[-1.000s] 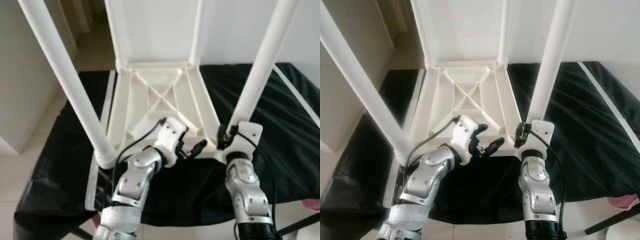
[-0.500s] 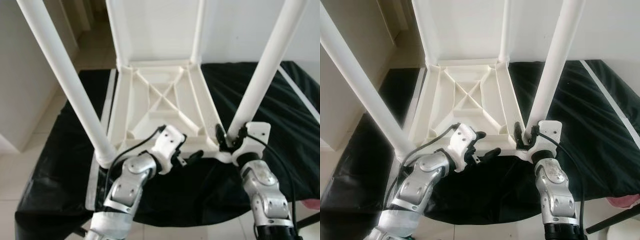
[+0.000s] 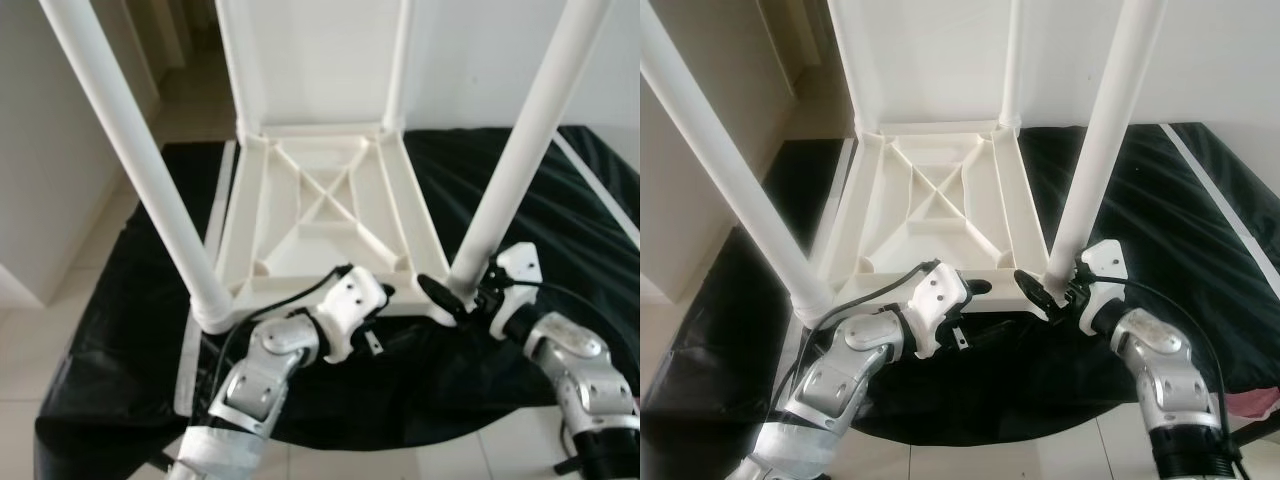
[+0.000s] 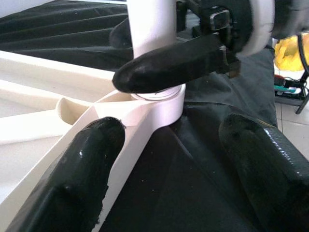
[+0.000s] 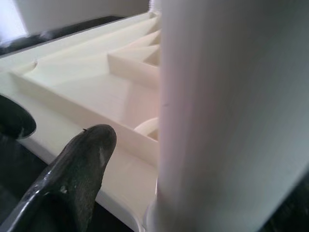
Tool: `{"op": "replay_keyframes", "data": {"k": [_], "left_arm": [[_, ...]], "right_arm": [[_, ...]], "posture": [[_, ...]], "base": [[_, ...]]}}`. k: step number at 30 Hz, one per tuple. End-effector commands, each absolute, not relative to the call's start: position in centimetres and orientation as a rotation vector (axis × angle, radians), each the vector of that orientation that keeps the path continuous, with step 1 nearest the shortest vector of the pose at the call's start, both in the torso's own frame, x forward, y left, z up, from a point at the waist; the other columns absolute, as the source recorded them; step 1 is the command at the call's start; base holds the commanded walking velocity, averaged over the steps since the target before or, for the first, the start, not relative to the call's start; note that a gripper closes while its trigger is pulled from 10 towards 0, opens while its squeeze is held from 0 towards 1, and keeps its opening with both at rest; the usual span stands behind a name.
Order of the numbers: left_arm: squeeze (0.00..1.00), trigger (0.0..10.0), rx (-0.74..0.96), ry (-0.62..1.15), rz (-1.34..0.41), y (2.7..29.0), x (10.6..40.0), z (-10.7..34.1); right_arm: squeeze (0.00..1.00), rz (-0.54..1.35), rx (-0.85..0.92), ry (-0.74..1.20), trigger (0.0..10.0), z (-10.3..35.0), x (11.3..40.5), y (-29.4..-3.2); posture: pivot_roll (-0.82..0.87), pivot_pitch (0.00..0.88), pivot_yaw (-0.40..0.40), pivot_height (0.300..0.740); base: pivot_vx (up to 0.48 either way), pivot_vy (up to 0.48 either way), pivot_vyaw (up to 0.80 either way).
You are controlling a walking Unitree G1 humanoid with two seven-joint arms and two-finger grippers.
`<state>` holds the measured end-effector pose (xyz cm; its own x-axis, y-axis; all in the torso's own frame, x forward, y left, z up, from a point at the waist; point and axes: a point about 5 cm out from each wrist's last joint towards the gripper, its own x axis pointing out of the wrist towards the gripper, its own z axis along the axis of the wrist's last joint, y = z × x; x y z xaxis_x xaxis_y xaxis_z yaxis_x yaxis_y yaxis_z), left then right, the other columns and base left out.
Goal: Building children table
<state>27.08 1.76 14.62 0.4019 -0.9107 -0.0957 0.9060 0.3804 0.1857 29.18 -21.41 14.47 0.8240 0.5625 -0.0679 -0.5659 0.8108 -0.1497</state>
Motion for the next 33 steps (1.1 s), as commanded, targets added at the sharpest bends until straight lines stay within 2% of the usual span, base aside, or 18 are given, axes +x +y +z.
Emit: {"op": "replay_keyframes", "data": {"k": [1,4,5,6,8,9,17,18,20,21,25,33], "left_arm": [[0.00,10.0,0.224,-0.017,-1.147,1.8,27.1,14.5],[0.00,10.0,0.227,-0.018,-1.144,1.8,27.3,14.6],[0.00,10.0,0.223,-0.021,-1.137,1.9,27.4,14.7],[0.00,10.0,0.220,-0.023,-1.134,1.9,27.5,14.8],[0.00,10.0,0.218,-0.025,-1.133,1.9,27.6,14.9],[0.00,10.0,0.220,-0.027,-1.131,2.0,27.6,15.0],[0.00,10.0,0.231,-0.026,-1.128,2.3,27.7,14.9],[0.00,10.0,0.229,-0.025,-1.126,2.3,27.7,14.9],[0.00,10.0,0.229,-0.025,-1.126,2.3,27.7,14.8],[0.00,10.0,0.228,-0.024,-1.126,2.4,27.7,14.8],[0.00,10.0,0.227,-0.022,-1.129,2.4,27.7,14.8],[0.00,10.0,0.220,-0.012,-1.145,2.3,27.5,14.5]], "right_arm": [[0.00,0.629,-0.192,0.040,10.0,14.2,29.6,-21.4],[0.00,0.660,-0.203,0.064,10.0,14.0,29.9,-21.5],[0.00,0.674,-0.202,0.067,6.5,14.0,30.0,-21.3],[0.00,0.682,-0.199,0.067,4.4,13.9,30.1,-21.2],[0.00,0.692,-0.194,0.066,4.4,13.9,30.2,-21.1],[0.00,0.702,-0.195,0.069,0.0,13.8,30.2,-21.0],[0.00,0.701,-0.207,0.074,0.0,13.3,30.0,-21.6],[0.00,0.685,-0.177,0.070,2.9,13.2,29.6,-21.6],[0.00,0.679,-0.168,0.066,2.9,13.2,29.5,-21.6],[0.00,0.677,-0.162,0.065,10.0,13.2,29.4,-21.5],[0.00,0.649,-0.146,0.053,10.0,13.1,29.1,-21.3],[0.00,0.419,-0.022,0.039,10.0,12.6,28.9,-20.3]], "posture": [[-0.07,0.000,0.028,0.740],[-0.07,0.000,0.028,0.740],[-0.07,0.000,0.028,0.740],[-0.06,0.000,0.029,0.740],[-0.06,0.000,0.029,0.740],[-0.05,0.000,0.028,0.740],[-0.05,0.000,0.028,0.740],[-0.06,0.000,0.029,0.740],[-0.06,0.000,0.029,0.740],[-0.06,0.000,0.031,0.740],[-0.06,0.000,0.033,0.740],[-0.08,0.000,0.044,0.740]], "base": [[0.000,0.000,0.00],[0.000,0.000,0.00],[0.000,0.000,0.00],[0.000,0.000,0.00],[0.000,0.000,0.00],[0.000,0.000,0.00],[0.000,0.000,0.00],[0.000,0.000,0.00],[0.000,0.000,0.00],[0.000,0.000,0.00],[0.000,0.000,0.00],[0.000,0.000,0.00]]}}
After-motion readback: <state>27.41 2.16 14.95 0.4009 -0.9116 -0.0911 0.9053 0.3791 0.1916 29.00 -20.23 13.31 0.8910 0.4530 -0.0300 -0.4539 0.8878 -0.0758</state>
